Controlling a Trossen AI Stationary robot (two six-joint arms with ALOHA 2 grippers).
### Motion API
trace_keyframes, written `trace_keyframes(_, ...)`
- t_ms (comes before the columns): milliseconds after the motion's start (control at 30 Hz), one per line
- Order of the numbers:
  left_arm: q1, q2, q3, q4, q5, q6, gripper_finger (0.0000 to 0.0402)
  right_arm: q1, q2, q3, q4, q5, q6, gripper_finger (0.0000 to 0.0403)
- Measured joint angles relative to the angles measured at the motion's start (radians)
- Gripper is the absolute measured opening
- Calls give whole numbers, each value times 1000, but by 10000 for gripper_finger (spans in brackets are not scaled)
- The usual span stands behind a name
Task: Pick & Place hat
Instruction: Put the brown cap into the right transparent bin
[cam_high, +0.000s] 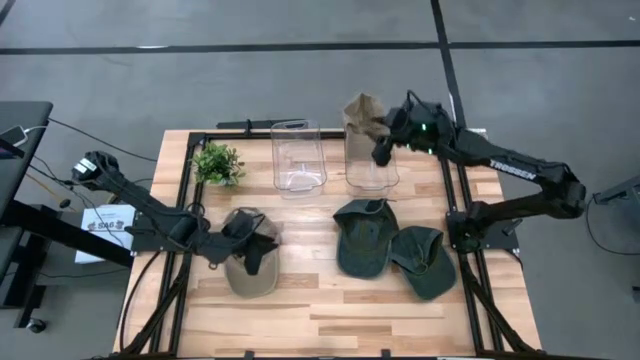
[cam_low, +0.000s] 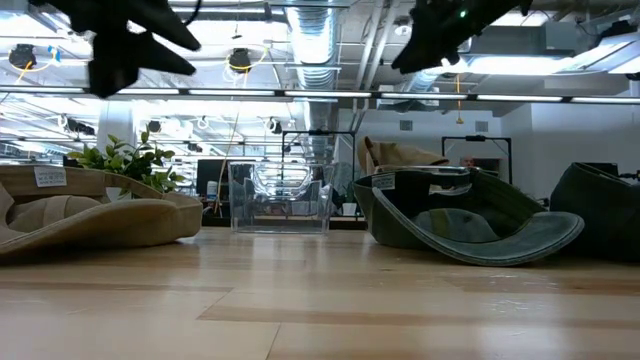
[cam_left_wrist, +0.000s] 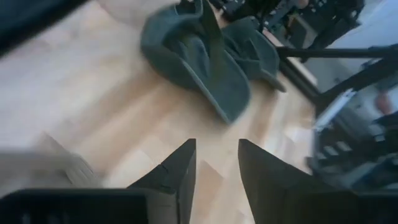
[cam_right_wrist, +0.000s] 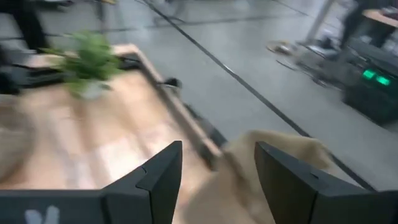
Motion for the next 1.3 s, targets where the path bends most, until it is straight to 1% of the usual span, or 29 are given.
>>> trace_keyframes(133, -78, 0, 0, 1, -9, -142, 93, 128, -35, -59, 33, 0, 19, 193)
trace_keyframes(200, -119, 0, 0, 6, -47, -215, 81, 193, -40, -79, 35, 11, 31, 191)
trace_keyframes(267, -162, 15, 0, 68, -106, -255, 68, 257, -39, -97, 39, 35, 52, 189)
trace_keyframes(367, -226, 64, 0, 248, -176, -202, 52, 345, -34, -125, 67, 75, 74, 187)
trace_keyframes(433, -262, 109, 0, 348, -195, -147, 44, 399, -32, -141, 74, 120, 95, 188)
trace_keyframes(533, -302, 172, 15, 363, -200, -145, 34, 472, -29, -143, 61, 190, 130, 189)
trace_keyframes(633, -327, 217, 54, 359, -186, -182, 23, 538, -28, -143, 55, 218, 168, 189)
trace_keyframes(700, -333, 228, 94, 314, -145, -217, 13, 582, -28, -143, 58, 220, 181, 188)
trace_keyframes(800, -327, 226, 156, 112, -61, -306, 6, 652, -28, -143, 66, 252, 192, 187)
trace_keyframes(867, -317, 225, 163, -27, -25, -399, 6, 695, -28, -143, 70, 294, 193, 185)
trace_keyframes(967, -297, 225, 163, -151, 32, -530, 6, 748, -28, -143, 68, 346, 205, 185)
trace_keyframes(1067, -292, 225, 163, -246, 95, -631, 6, 790, -28, -143, 53, 353, 221, 185)
trace_keyframes(1300, -292, 225, 164, -363, 283, -828, 6, 846, -28, -143, 38, 355, 228, 186)
